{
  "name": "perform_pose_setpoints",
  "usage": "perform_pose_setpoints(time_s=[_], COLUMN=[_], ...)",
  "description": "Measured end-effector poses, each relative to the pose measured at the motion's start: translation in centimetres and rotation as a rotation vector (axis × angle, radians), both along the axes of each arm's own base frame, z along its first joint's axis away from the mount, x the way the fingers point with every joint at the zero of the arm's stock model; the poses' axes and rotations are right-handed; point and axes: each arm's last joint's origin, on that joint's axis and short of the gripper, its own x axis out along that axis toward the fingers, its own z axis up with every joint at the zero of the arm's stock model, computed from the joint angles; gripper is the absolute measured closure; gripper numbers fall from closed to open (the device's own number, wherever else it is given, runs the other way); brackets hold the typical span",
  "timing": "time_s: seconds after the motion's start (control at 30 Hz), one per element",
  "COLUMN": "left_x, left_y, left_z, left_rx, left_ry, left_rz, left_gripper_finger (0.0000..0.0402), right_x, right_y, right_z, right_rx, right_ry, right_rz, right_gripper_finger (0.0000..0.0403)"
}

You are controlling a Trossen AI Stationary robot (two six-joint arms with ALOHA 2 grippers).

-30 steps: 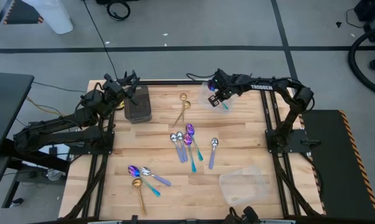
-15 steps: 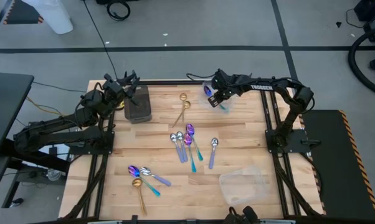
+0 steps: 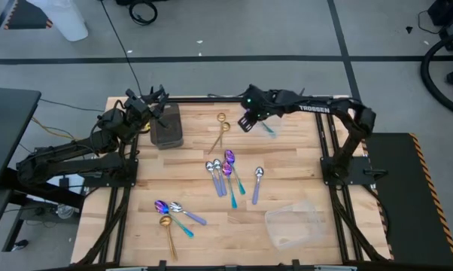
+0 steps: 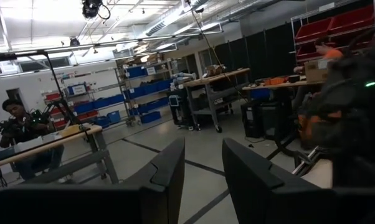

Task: Sort silverware by color (type)
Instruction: Put the blue spoon into the top transparent bin

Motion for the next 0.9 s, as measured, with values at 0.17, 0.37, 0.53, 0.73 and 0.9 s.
perform_pose_setpoints(time_s=[0.17,0.37,0.53,0.73,0.9], left_x=[0.0,0.0,0.0,0.0,0.0], left_y=[0.0,0.0,0.0,0.0,0.0], left_z=[0.0,0.0,0.0,0.0,-0.1], left_rx=[-0.001,-0.001,-0.001,-0.001,-0.007], left_ry=[0.0,0.0,0.0,0.0,0.014], left_rz=[0.0,0.0,0.0,-0.001,0.001], left_gripper_finger=[0.0285,0.0285,0.0285,0.0285,0.0285], right_x=[1.4,2.4,3.1,4.6,5.4], right_y=[3.0,6.2,8.7,11.8,13.4], right_z=[0.3,0.3,0.0,-2.7,-4.9], right_rx=[0.03,0.035,-0.015,0.008,0.054], right_ry=[-0.032,-0.048,-0.041,0.008,0.051], right_rz=[0.025,0.027,0.019,0.041,0.031], right_gripper_finger=[0.0281,0.0281,0.0281,0.0281,0.0281])
